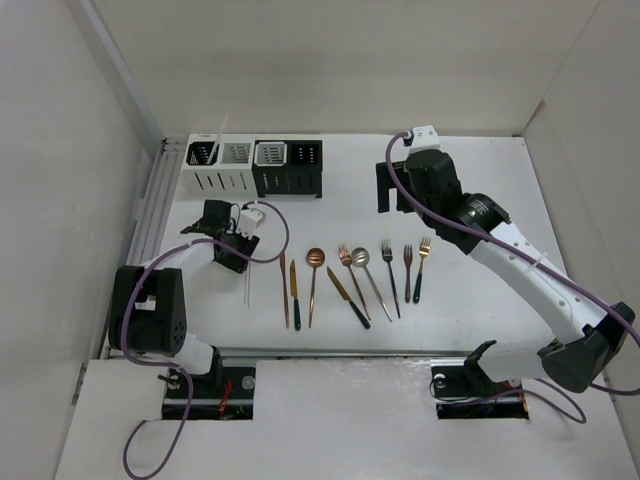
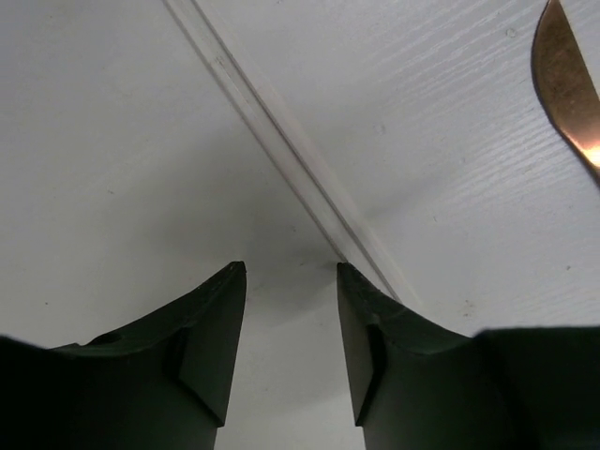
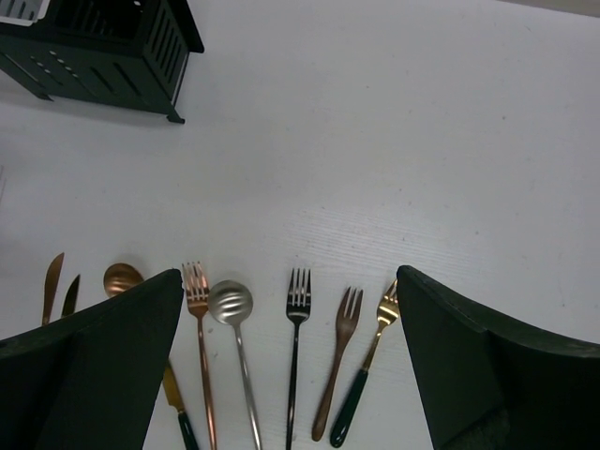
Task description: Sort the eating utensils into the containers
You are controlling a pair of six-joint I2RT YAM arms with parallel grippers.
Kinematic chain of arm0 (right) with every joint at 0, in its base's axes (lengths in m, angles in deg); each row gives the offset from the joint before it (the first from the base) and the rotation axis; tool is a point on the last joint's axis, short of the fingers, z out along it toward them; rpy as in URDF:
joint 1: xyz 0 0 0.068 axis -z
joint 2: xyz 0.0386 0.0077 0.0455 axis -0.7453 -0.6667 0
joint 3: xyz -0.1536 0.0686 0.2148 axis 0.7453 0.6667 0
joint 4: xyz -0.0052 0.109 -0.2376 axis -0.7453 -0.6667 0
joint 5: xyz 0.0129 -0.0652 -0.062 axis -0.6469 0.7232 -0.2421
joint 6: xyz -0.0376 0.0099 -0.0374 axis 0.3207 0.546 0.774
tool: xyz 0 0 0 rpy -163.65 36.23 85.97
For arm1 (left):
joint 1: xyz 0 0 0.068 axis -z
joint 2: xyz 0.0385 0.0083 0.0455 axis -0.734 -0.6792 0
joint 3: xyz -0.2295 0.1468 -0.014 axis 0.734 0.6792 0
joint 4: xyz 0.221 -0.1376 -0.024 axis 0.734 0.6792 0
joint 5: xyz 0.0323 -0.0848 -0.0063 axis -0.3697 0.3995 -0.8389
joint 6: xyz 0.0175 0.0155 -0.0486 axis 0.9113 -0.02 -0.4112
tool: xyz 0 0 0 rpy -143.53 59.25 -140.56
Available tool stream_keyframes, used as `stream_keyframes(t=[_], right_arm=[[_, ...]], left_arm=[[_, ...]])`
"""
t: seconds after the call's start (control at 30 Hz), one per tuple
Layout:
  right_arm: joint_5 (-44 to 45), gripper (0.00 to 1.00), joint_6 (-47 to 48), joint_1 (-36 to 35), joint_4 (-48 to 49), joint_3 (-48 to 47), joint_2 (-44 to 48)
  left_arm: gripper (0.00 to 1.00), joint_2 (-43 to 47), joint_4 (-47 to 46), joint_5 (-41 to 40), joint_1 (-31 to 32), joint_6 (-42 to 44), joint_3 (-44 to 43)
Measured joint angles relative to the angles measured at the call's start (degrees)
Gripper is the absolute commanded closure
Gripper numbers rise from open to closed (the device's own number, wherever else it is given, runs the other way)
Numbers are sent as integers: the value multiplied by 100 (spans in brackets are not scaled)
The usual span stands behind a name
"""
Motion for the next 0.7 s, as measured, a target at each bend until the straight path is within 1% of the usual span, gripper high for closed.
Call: stream_keyframes(t=[0.13,0.3,0.37,0.4,0.5,0.7], right_arm=[[17,0,26,0,-2,-2,-2],[22,0,63,0,-2,-2,-4],[33,0,68,0,-2,-2,-4],[46,0,70,0,-4,-2,-4],[76,0,90,0,-9,-2,-4],[138,0,105,0,-17,-2,-4]], left_arm=[[56,107,164,214,-46,-74,-122],[56,238,140,289,55,-131,-120],[58,238,79,267,74,-127,-20],[61,238,74,238,72,-125,50],[64,245,26,111,72,-116,160],[62,236,-105,0,70,-109,293]])
